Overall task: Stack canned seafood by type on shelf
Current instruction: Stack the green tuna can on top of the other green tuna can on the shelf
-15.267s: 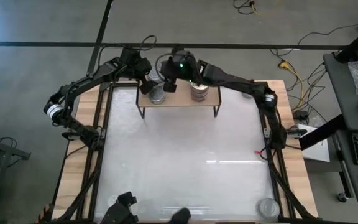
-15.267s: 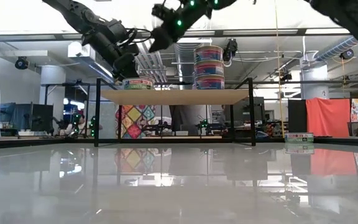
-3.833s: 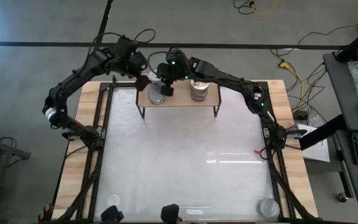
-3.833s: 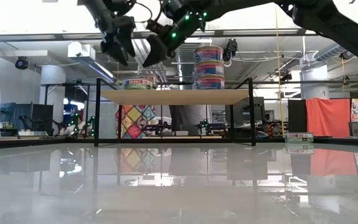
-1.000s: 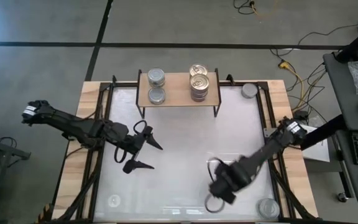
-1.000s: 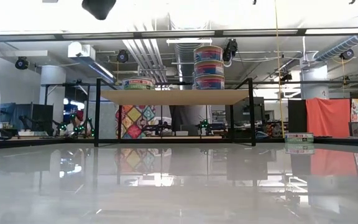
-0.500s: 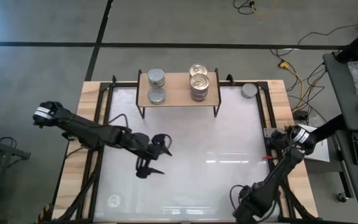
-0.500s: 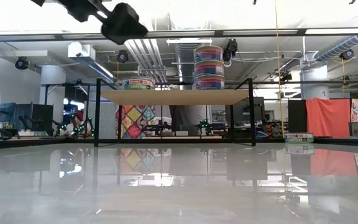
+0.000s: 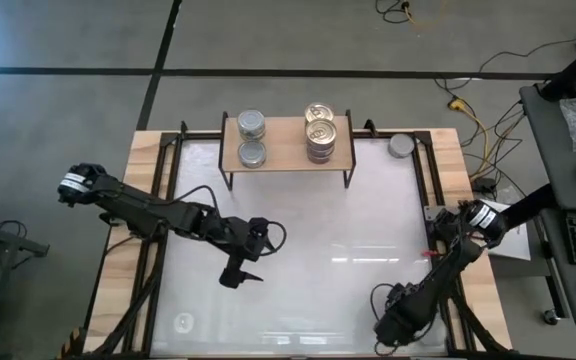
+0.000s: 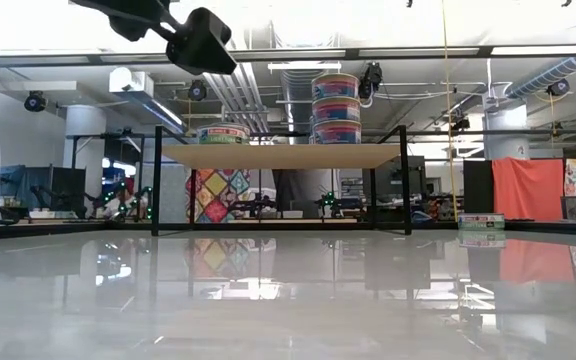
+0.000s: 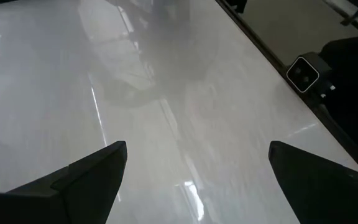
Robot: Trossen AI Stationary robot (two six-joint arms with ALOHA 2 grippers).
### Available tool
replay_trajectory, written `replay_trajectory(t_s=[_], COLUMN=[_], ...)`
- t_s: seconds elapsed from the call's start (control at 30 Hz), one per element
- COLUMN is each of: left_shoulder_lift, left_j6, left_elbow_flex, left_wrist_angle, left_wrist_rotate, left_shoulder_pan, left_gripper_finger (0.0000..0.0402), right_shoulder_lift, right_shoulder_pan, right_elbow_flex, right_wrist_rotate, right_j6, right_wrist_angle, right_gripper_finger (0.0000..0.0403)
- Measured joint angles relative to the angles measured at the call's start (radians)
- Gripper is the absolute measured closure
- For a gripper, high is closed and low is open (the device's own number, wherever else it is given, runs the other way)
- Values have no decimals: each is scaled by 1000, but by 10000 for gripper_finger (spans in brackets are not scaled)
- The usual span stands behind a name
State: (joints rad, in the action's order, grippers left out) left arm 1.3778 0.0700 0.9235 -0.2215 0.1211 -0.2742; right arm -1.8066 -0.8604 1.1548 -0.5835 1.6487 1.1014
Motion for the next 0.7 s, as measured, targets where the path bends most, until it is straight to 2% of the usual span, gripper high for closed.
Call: replay_trajectory(t_s=[0.27,0.37,0.47,0.57,0.7], left_shoulder_lift=[-4,-4,-4,-6,-24], left_j6=[8,-4,-29,-39,-53], left_elbow_flex=[-1,-1,-1,-1,-1], left_wrist_angle=[22,22,23,22,3], left_wrist_rotate=[-1,0,-1,-1,-1], left_shoulder_pan=[0,0,0,-1,-2], left_gripper_finger=[24,24,24,24,24], right_shoulder_lift=[5,5,1,-5,-6], right_shoulder_pan=[213,300,367,419,461], right_elbow_flex=[44,74,115,143,170], right_wrist_rotate=[298,456,658,841,881], right_j6=[-248,-362,-481,-603,-824], right_wrist_angle=[7,-4,-35,-135,-367], right_gripper_finger=[375,375,375,375,375])
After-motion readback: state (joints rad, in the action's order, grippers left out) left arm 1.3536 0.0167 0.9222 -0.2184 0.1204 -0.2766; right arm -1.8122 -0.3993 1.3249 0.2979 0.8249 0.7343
